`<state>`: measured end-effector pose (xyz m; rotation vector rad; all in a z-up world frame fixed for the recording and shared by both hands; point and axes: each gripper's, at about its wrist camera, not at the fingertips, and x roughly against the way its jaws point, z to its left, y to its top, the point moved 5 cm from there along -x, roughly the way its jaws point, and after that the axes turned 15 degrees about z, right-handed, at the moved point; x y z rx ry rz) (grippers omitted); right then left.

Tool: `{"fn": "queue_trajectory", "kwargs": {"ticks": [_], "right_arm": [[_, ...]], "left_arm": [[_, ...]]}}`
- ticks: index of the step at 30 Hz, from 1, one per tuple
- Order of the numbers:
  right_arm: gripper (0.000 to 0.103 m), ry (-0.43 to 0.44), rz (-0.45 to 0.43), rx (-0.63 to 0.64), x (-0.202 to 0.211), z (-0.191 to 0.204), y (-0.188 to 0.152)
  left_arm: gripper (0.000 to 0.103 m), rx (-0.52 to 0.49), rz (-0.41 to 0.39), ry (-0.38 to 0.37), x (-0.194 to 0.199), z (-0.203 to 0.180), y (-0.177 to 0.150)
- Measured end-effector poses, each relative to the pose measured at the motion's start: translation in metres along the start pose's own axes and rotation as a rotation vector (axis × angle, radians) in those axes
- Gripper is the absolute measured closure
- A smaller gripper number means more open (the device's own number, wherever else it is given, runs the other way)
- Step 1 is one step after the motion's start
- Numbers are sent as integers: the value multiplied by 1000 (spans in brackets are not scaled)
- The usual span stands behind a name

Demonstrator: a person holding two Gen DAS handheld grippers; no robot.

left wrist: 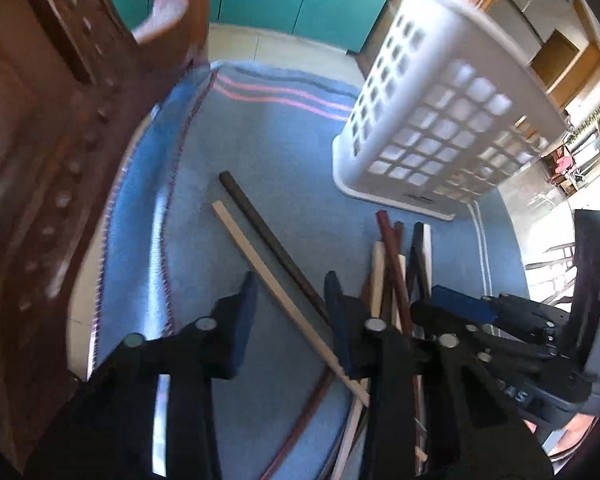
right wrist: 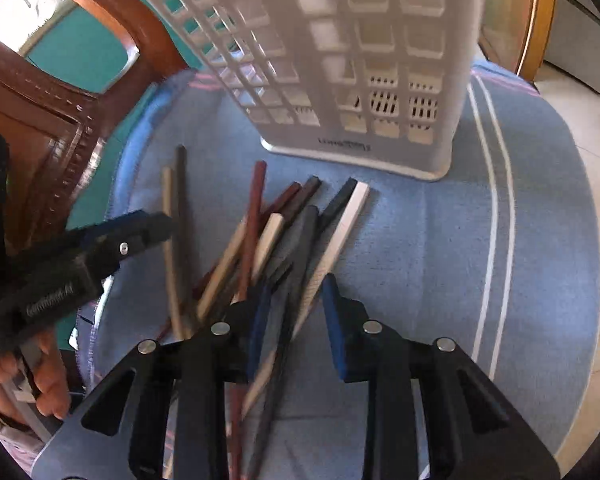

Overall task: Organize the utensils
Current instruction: 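Grasp a light wooden chopstick with the left tool while the right tool grasps a dark chopstick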

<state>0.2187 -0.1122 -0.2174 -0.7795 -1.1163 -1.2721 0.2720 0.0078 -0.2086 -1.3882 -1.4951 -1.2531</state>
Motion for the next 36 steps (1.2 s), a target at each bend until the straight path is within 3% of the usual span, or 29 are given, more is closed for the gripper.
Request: {"fn": "queue_trajectory", "kwargs": {"ticks": [3,6,9,20,24,30,36], "right_arm": [[91,24,8,3,0,-8,1],[92,74,6,-10,4,-18,-5],[92,6,-18,14,14,-23,-13],[93,-56,-66,2,52,-67,-53],[91,-71,-73,-28,48,-67,-47],[82,-129,-83,-42,45,-55,-37],[77,-179,-61,-53,39,-52,-35]], "left_arm": [[81,18,28,-25,-14,1,4],[85,0,22,-18,-20,-5,2],[90,-10,26,-26,-24,-14,-11],[90,-49,-45,-41,1,-34,-47],[71,-34,-74,21,21,-37,-37],[71,11,-45,114,22,-10,-42],[71,12,-15,146,13,-4,-42]]}}
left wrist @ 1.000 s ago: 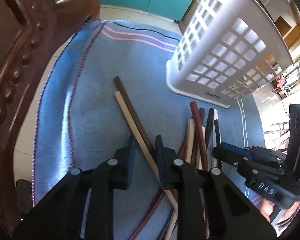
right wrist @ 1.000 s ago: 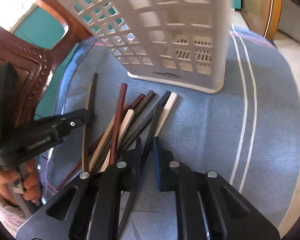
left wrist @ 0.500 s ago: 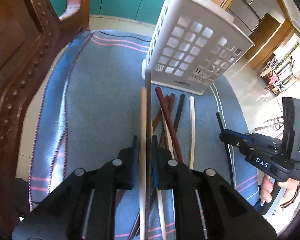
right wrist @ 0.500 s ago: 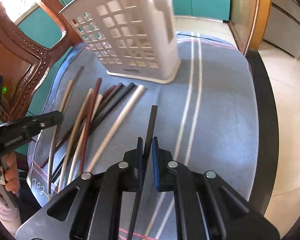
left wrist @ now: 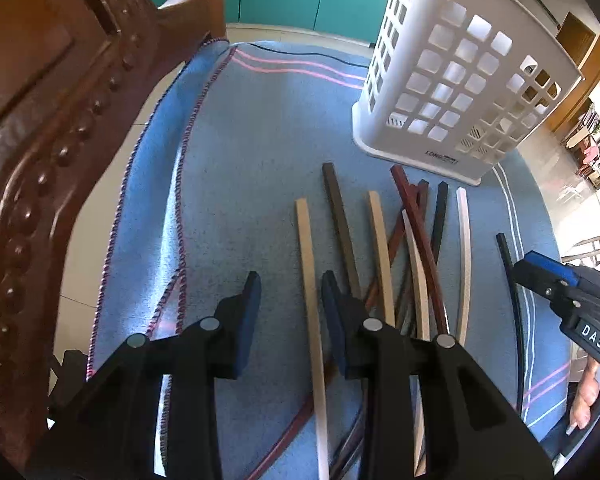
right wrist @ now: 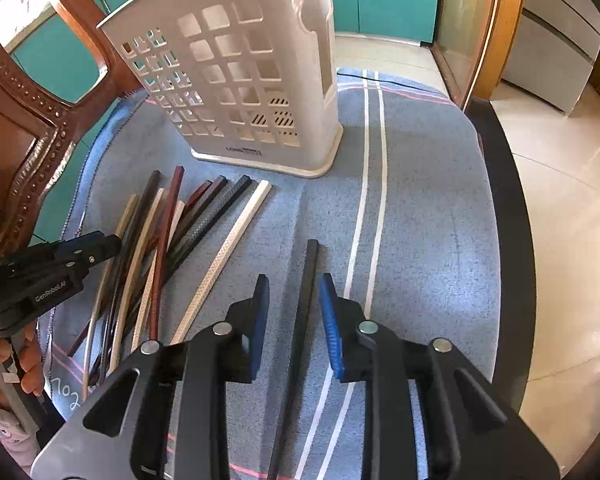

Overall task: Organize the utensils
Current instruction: 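Grasp a light wooden chopstick with the left tool while the right tool grasps a dark chopstick, then lift both held chopsticks and lower them into the white utensil holder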

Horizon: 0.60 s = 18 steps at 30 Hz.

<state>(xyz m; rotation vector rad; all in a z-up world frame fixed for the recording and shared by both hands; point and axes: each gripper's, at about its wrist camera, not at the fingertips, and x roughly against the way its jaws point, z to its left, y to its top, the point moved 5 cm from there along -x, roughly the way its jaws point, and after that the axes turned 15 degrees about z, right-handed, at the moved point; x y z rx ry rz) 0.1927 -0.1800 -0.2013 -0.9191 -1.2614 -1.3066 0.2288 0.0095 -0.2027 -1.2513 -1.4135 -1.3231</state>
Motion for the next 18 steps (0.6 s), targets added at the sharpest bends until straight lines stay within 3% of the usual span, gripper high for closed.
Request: {"fn": "queue_trajectory", "kwargs": {"ticks": [9,10,14,15,18], "right_arm": [[77,-161,33,18,-18,8,1],[77,-165,29,21,-19,9,1],[82,-122,18,32,-20,14,0],[94,-104,18,30,-19,14,0],[96,-12,-1,31,-11,14,0]], "left_arm": [[71,-18,-3,131,-16,-27,20],[75,-14,-1,131,-19,-28,26],[94,-35,-3,122,-20,-37,28],[96,-37,-6,123,-20,-38,28],[96,-21,-18,90,-17,-36,24]]}}
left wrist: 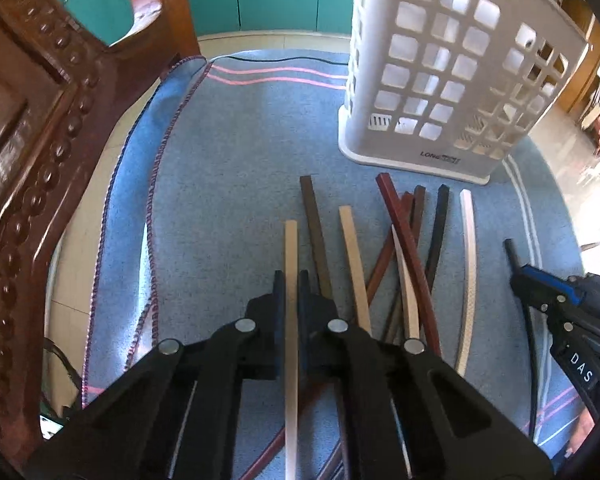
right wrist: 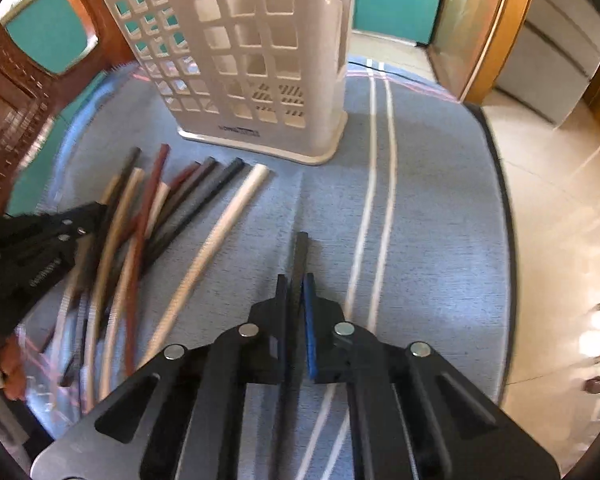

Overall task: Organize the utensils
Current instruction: 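Lift both held chopsticks and lower them into the white utensil holder, then open both tools to drop the chopsticks and withdraw from the holder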

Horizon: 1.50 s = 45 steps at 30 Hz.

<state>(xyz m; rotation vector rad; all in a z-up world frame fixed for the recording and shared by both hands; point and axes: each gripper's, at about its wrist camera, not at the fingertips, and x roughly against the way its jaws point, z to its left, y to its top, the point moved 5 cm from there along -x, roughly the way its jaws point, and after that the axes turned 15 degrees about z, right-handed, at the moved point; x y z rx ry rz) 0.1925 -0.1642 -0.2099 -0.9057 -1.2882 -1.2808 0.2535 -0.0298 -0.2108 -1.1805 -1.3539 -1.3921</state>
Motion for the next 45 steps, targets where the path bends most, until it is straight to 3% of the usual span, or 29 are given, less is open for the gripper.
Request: {"fn": "queue_trajectory", "kwargs": {"ticks": [6,15,20,23,26,29,34,36,44,45], "right_arm": [[96,124,-128,26,62,0,-10],[96,260,-454,76,219,-7,-38],[96,287,-658,45,300,-16,-7],[96,318,-788,-14,332,-29,14],[96,244,-848,-91,330,-41,31],[96,238,-832,-137,306,-50,49],[96,106,-830,-118,263,-50,60],[96,116,-797,-104,246,-49,61],[95,68,-735,-41,206,-39,50],[90,59,-745,-38,208,-39,47]], "left_arm": [[96,-8,-133,-60,62,5,-15],[96,-80,-525,-162,243,-4,-48],[96,-42,-740,-224,325,-3,-30],[96,33,-857,-272,346,5,-7],[96,108,-924,-331,338,17,18],[96,178,-924,-320,314,22,41],[96,169,-826,-263,258,5,80],[96,156,-773,-247,236,-4,90],[96,125,-658,-183,182,-24,96],[96,120,-653,-174,180,-25,94]]}}
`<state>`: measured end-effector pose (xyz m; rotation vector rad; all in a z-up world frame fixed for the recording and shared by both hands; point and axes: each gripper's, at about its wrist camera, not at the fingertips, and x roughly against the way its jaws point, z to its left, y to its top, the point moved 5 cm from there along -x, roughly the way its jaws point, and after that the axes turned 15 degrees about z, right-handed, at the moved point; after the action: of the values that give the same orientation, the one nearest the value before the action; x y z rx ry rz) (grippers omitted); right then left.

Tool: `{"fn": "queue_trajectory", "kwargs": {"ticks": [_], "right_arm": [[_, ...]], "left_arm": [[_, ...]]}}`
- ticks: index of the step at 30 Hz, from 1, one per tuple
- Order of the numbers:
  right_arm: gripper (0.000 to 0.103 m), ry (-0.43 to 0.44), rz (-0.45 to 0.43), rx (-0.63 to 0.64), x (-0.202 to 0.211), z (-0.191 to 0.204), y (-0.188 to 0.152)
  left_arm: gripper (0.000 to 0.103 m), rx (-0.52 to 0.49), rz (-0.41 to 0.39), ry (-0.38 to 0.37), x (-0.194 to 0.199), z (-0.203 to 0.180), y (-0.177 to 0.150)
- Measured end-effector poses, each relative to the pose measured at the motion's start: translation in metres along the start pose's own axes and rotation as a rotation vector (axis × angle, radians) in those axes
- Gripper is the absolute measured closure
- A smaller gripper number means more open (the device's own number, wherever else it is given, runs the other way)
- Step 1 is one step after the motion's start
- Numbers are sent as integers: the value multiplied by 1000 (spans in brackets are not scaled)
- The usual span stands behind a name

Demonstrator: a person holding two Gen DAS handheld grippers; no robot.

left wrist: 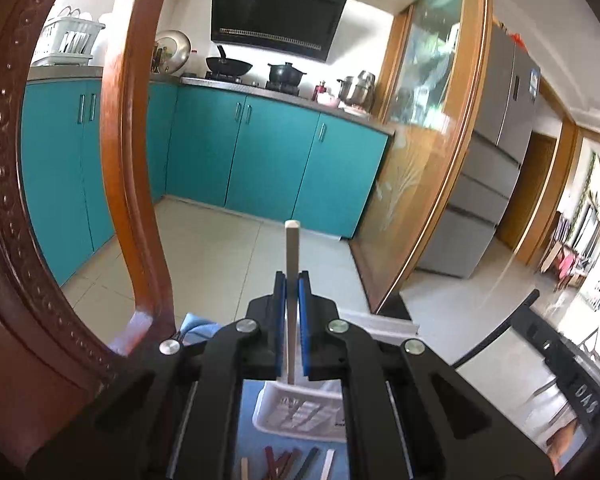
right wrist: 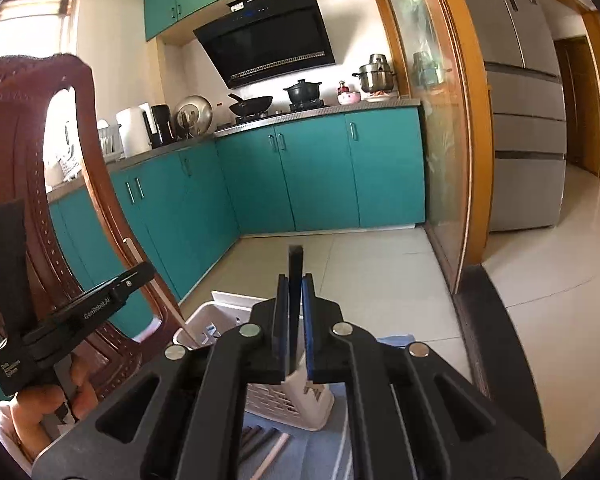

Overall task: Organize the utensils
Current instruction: 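Open both tools to drop the chopsticks and withdraw from the holder, then grasp a dark brown chopstick with the left tool while the right tool grasps a red-brown chopstick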

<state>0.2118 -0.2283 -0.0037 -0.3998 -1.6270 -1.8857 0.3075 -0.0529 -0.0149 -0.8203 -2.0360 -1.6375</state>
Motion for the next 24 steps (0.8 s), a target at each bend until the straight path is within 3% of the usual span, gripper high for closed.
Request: {"fn": "queue_trajectory", "kwargs": {"ticks": [4,7,8,10,13,14,15,16,20,22,24], "right_arm": [[58,1,-76,-18,27,-5,-1],[55,0,-151,-38,49,-13,-5],[55,18,-215,-55,65,-16,-11],[55,109,-287,-34,87,-11,-21],[55,209,-286,82,98,11,-39],[56,239,-245,113,91,18,-44],[56,291,-145,152,75,29,-49],[56,326,33,184,43,42,-60],[57,200,473,136,-71,57,-112],[67,185,609,104,-108,62,-136],[69,195,692,97,-133,69,-154]], "left_arm": [[94,-26,-5,8,11,0,-14],[83,-44,-30,5,27,3,-20],[82,-46,-45,5,37,6,-23],[78,-46,-96,19,55,14,-28],[77,-33,-141,62,71,27,-33],[77,-21,-141,71,75,34,-36],[77,-12,-135,75,75,38,-38],[75,-2,-119,83,74,44,-42],[70,38,-19,113,59,62,-55],[70,54,58,106,44,66,-61],[69,52,113,112,35,68,-66]]}}
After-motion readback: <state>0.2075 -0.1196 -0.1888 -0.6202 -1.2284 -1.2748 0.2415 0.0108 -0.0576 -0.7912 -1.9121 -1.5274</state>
